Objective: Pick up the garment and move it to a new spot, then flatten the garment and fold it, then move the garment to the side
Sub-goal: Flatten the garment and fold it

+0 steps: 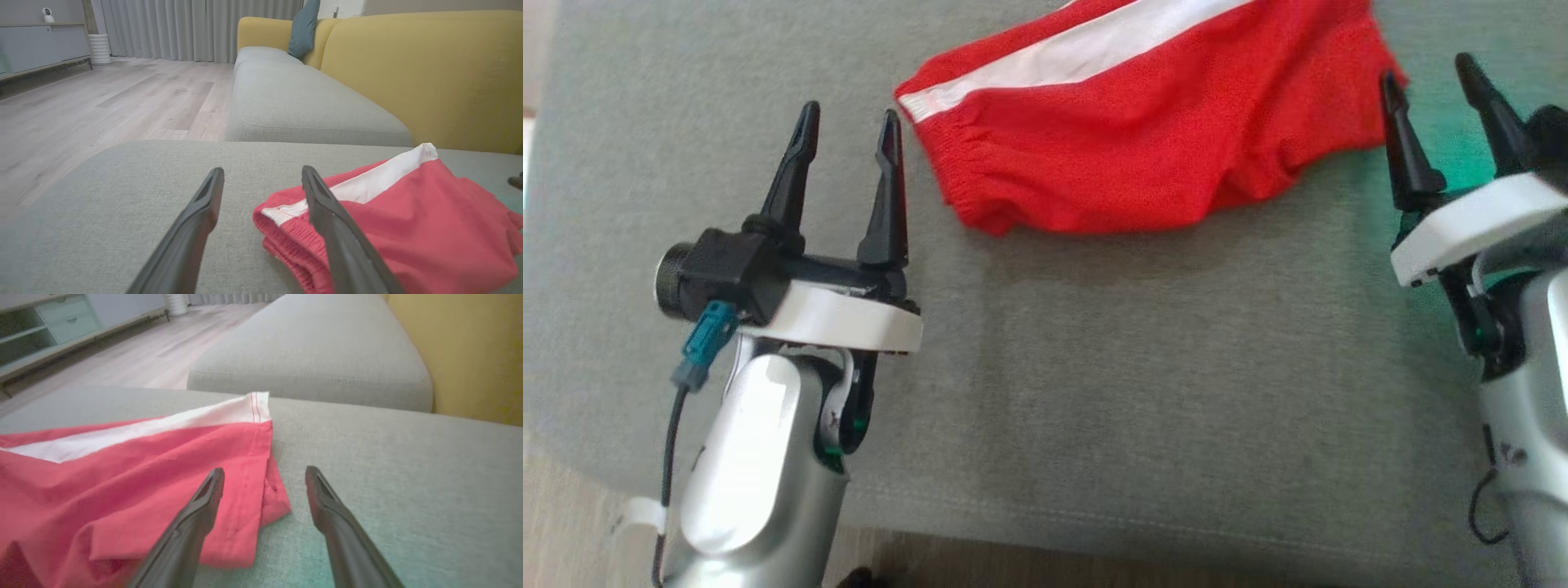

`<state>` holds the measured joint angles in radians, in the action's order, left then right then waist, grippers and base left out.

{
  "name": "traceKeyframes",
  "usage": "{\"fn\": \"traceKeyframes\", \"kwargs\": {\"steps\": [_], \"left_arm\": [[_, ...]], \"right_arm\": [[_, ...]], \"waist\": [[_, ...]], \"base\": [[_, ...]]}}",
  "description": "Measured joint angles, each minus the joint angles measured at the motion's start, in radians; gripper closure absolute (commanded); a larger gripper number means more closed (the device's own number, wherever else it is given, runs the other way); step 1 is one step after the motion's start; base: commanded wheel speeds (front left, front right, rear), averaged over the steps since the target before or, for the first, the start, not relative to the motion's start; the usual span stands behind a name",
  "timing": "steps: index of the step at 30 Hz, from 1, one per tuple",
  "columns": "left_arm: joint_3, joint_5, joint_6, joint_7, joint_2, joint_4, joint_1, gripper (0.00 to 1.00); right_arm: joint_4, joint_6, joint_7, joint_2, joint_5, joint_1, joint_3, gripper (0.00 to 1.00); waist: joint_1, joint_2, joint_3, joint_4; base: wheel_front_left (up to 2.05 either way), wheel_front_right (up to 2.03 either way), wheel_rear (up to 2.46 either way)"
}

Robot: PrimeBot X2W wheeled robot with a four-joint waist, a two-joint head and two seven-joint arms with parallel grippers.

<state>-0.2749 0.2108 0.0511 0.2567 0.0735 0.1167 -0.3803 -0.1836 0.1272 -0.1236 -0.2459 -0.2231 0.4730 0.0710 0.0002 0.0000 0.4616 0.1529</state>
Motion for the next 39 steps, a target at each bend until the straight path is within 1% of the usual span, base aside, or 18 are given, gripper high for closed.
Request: {"fn": "traceKeyframes", "kwargs": {"steps": [4,8,9,10,11,12,18,22,25,29,34,39], "left_arm": [[0.005,-0.023,-0.017,0.000,-0.017,-0.029,-0.003,0.00],[0.026,-0.028,-0.026,0.000,-0.022,-0.031,-0.004,0.00],[0.030,-0.034,-0.026,0.000,-0.024,-0.033,-0.003,0.00],[0.030,-0.034,-0.026,0.000,-0.024,-0.033,-0.003,0.00],[0.031,-0.034,-0.027,0.000,-0.024,-0.034,-0.003,0.00],[0.032,-0.034,-0.029,0.000,-0.026,-0.035,-0.003,0.00],[0.044,-0.050,-0.035,0.000,-0.033,-0.035,0.000,0.00],[0.066,-0.064,-0.035,0.000,-0.033,-0.025,0.017,0.00],[0.077,-0.069,-0.046,0.000,-0.032,-0.015,0.045,0.00],[0.094,-0.073,-0.050,0.000,-0.030,0.007,0.088,0.00],[0.095,-0.078,-0.051,0.000,-0.030,0.018,0.134,0.00],[0.092,-0.077,-0.052,0.000,-0.030,0.033,0.157,0.00]], "right_arm": [[-0.117,0.000,-0.061,-0.018,-0.009,0.047,0.006,0.00],[-0.156,0.000,-0.106,-0.017,-0.020,0.074,0.005,0.00],[-0.161,0.000,-0.123,-0.016,-0.027,0.081,0.005,0.02],[-0.161,0.000,-0.123,-0.016,-0.027,0.081,0.005,0.44],[-0.166,0.000,-0.138,-0.012,-0.036,0.088,0.005,0.89],[-0.165,0.000,-0.149,-0.011,-0.041,0.091,0.007,1.00],[-0.122,0.000,-0.165,0.022,-0.059,0.067,0.021,1.00],[-0.051,0.000,-0.133,0.058,-0.059,-0.044,0.004,1.00],[0.001,0.000,-0.116,0.106,-0.059,-0.153,-0.030,1.00],[0.056,0.000,-0.096,0.147,-0.059,-0.283,-0.086,1.00],[0.081,0.000,-0.086,0.173,-0.059,-0.378,-0.153,1.00],[0.063,0.000,-0.078,0.176,-0.059,-0.402,-0.185,1.00]], "waist": [[0.0000,0.0000,0.028,0.042],[-0.0002,0.0000,0.032,0.051],[-0.0003,0.0000,0.031,0.050],[-0.0003,0.0000,0.031,0.050],[-0.0003,0.0000,0.030,0.049],[-0.0002,0.0000,0.029,0.046],[-0.0002,0.0000,0.015,0.025],[-0.0002,0.0000,-0.012,0.001],[-0.0002,0.0000,-0.038,-0.020],[-0.0003,0.0000,-0.080,-0.044],[-0.0003,0.0000,-0.132,-0.067],[-0.0003,0.0000,-0.164,-0.077]], "base": [[0.00,0.00,0.00],[0.00,0.00,0.00],[0.00,0.00,0.00],[0.00,0.00,0.00],[0.00,0.00,0.00],[0.00,0.00,0.00],[0.00,0.00,0.00],[0.00,0.00,0.00],[0.00,0.00,0.00],[0.00,0.00,0.00],[0.00,0.00,0.00],[0.00,0.00,0.00]]}}
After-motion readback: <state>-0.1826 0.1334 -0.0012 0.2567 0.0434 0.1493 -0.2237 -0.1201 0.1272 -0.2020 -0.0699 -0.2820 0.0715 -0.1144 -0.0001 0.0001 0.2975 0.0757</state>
